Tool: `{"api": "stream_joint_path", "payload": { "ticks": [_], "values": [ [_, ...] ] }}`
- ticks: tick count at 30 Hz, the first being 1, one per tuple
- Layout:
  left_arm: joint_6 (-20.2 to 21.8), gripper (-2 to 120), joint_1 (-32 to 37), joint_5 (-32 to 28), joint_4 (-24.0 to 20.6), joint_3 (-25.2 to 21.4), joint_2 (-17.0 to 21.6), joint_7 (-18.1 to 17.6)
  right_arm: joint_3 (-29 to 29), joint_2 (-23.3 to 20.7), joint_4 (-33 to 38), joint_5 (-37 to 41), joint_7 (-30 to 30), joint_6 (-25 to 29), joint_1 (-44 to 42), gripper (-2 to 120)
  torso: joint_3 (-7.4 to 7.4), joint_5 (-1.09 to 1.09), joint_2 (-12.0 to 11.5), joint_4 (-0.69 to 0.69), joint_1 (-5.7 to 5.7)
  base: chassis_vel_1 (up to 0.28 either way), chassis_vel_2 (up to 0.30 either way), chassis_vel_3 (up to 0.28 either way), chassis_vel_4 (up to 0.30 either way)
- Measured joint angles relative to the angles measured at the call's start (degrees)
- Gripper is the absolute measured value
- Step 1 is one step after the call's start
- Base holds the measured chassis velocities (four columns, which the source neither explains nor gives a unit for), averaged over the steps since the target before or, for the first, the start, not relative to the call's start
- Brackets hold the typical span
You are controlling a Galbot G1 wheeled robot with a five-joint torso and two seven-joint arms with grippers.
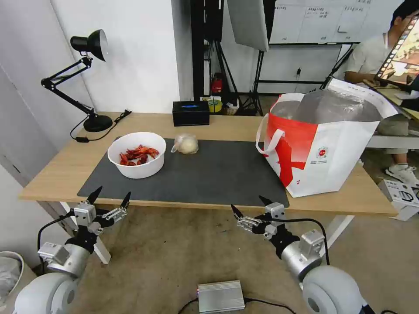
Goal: Pick up the trash from the table and place it into the takeout bag.
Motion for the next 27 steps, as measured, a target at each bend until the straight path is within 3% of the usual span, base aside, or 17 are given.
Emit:
{"api": "stream_joint_path", "payload": {
  "ticks": [14,21,27],
  "values": [
    [0.03,100,-0.26,-0.27,0.06,0.14,0.0,-0.14,-0.11,0.5,0.05,0.54,0.78,1.84,0.06,100,0.0,0.0,0.0,-0.01,0.0,0.0,0.0,0.0,0.0],
    [0.03,100,-0.63,-0.43,0.23,0.22,-0.07,-0.25,-1.96,0.86,-2.4,4.24,0.89,3.03,8.21,100,0.01,0.01,0.0,0.0,0.0,0.0,0.0,0.0,0.0],
    [0.03,100,-0.95,-0.02,0.1,0.79,-0.88,-0.37,-4.92,0.16,-10.17,10.47,-0.07,2.36,20.14,100,0.01,0.0,-0.01,0.01,0.01,0.0,0.0,0.0,0.0]
  ]
}}
